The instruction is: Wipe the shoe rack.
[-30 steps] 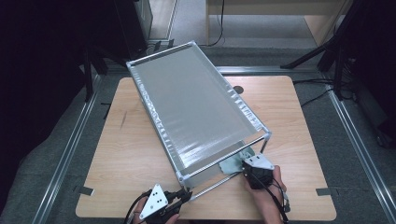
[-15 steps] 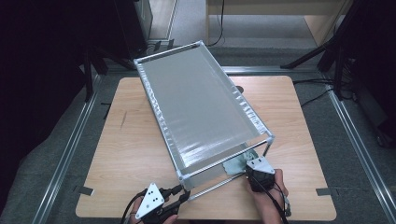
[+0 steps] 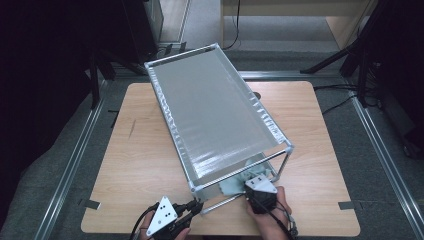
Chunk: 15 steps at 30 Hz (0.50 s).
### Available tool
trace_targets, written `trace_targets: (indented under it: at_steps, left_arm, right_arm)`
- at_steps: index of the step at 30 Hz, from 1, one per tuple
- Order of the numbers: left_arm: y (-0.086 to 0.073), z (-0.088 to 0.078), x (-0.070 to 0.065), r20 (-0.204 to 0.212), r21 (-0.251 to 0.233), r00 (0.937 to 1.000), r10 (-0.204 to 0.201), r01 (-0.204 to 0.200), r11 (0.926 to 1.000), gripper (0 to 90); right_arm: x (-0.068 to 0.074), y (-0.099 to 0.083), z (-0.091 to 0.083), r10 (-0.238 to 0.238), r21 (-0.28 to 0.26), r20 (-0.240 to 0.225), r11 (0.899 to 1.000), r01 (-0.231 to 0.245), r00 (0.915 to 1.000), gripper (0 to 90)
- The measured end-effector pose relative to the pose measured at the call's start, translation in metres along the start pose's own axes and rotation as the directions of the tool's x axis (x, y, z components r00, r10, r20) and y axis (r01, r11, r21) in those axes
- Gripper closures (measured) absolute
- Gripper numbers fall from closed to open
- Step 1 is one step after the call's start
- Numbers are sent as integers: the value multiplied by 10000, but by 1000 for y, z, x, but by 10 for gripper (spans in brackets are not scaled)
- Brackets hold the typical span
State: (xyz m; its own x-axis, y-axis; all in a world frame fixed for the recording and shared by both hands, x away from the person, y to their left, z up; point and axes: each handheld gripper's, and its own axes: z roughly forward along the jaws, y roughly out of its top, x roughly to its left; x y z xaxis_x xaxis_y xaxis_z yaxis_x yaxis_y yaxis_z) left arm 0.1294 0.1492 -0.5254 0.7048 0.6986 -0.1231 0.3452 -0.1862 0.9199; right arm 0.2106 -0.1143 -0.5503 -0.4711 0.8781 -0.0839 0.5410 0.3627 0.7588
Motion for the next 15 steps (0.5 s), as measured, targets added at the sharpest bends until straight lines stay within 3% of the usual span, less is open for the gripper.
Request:
trace_targets:
  at_steps: [1,2,3,4,9,11,13,15]
  left_arm:
    - [0,0,0,-2,2,10000,-6,6,10000,810]
    - [0,0,0,-2,2,10000,-6,6,10000,810]
    - [0,0,0,-16,0,10000,-12,12,10000,810]
    - [0,0,0,-8,6,10000,-16,16,10000,810]
    - [-1,0,1,67,-13,9999,-83,83,10000,810]
    - [-1,0,1,68,-18,9999,-81,82,10000,811]
    - [-1,0,1,77,-19,9999,-71,71,10000,811]
    - [-1,0,1,84,-21,9999,-67,67,10000,811]
  right_arm:
    - [17,1,0,-247,-71,-449,9997,244,9987,803]
    - [17,1,0,-247,-71,-449,9997,244,9987,803]
    - [33,1,0,-428,-154,-958,9990,415,9945,798]
    - [41,1,0,-531,-215,-1236,9985,508,9909,795]
    - [68,0,-3,-673,-375,-2532,9975,598,9651,778]
    - [69,0,-4,-924,-442,-2481,9955,840,9643,784]
    - [62,0,-3,-816,-357,-2540,9965,750,9638,786]
    - [50,0,-3,-775,-321,-2124,9969,724,9741,788]
